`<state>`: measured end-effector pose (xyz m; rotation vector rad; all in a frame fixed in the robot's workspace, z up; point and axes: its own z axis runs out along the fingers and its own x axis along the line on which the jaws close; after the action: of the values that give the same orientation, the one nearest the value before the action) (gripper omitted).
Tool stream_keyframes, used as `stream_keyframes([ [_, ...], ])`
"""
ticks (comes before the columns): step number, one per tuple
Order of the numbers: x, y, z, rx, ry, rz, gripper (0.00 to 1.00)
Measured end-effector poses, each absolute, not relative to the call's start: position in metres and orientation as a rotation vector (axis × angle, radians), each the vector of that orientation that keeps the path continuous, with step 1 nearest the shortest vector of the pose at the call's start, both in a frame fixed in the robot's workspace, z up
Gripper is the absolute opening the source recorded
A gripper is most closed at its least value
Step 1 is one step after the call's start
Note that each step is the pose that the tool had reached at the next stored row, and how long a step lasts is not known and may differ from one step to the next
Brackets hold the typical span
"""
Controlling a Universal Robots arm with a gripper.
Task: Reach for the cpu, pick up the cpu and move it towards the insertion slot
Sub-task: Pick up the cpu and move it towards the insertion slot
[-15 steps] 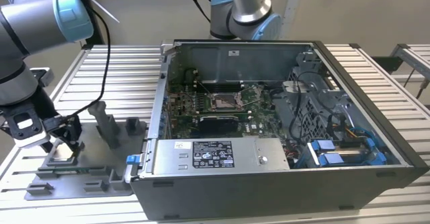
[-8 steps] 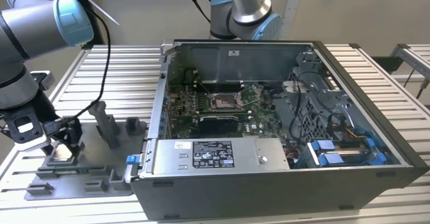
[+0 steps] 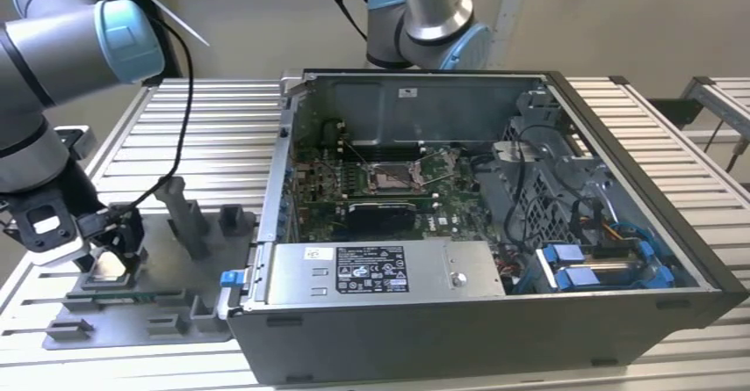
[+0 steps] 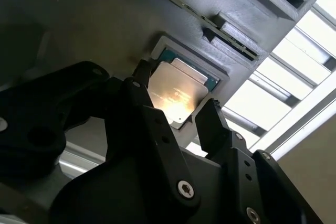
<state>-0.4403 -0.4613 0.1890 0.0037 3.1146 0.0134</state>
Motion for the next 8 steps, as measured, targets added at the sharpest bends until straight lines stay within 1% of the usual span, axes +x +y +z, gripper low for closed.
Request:
stream_keyframes([
  [8,-0.4403,-0.4611,0.187,0.004,3.114,0.013,1.0],
])
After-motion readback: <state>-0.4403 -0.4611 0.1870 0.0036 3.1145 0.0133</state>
